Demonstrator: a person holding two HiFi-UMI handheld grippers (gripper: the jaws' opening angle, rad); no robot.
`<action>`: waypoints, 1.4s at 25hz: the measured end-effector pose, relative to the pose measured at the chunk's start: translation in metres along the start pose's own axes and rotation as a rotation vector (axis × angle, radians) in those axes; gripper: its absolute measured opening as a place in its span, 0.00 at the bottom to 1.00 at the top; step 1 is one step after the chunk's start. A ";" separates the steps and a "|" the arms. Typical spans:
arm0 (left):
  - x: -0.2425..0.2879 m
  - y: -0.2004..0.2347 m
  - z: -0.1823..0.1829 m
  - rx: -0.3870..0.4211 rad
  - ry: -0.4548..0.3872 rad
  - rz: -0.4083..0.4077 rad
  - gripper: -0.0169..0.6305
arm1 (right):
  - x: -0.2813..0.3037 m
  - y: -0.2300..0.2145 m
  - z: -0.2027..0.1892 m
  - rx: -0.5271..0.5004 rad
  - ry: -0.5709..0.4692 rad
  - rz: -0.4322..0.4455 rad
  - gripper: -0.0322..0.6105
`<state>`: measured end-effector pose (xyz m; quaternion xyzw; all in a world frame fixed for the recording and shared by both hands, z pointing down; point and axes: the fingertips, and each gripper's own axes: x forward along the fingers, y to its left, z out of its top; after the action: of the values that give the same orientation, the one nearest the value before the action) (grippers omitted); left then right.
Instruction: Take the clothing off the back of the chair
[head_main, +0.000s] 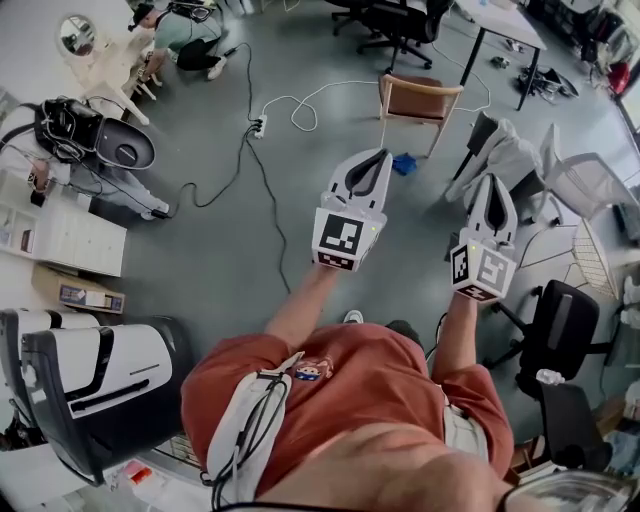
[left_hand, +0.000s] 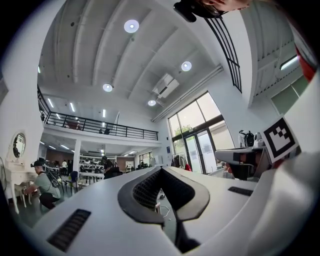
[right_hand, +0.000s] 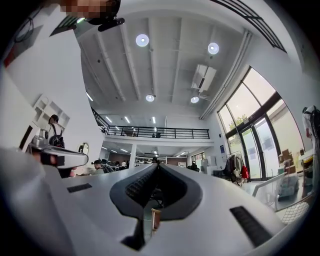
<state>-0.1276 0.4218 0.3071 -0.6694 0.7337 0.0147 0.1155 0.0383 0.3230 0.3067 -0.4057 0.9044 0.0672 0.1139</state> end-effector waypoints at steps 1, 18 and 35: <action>-0.003 0.005 -0.001 -0.001 -0.001 0.000 0.05 | 0.001 0.007 0.000 -0.004 0.001 0.002 0.09; 0.081 -0.002 -0.041 -0.022 0.021 -0.052 0.05 | 0.054 -0.046 -0.052 0.022 0.056 -0.055 0.09; 0.331 -0.062 -0.065 -0.040 0.020 -0.106 0.05 | 0.195 -0.245 -0.096 0.035 0.106 -0.142 0.09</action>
<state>-0.1017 0.0800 0.3159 -0.7095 0.6980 0.0164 0.0953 0.0814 -0.0003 0.3416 -0.4697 0.8792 0.0214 0.0775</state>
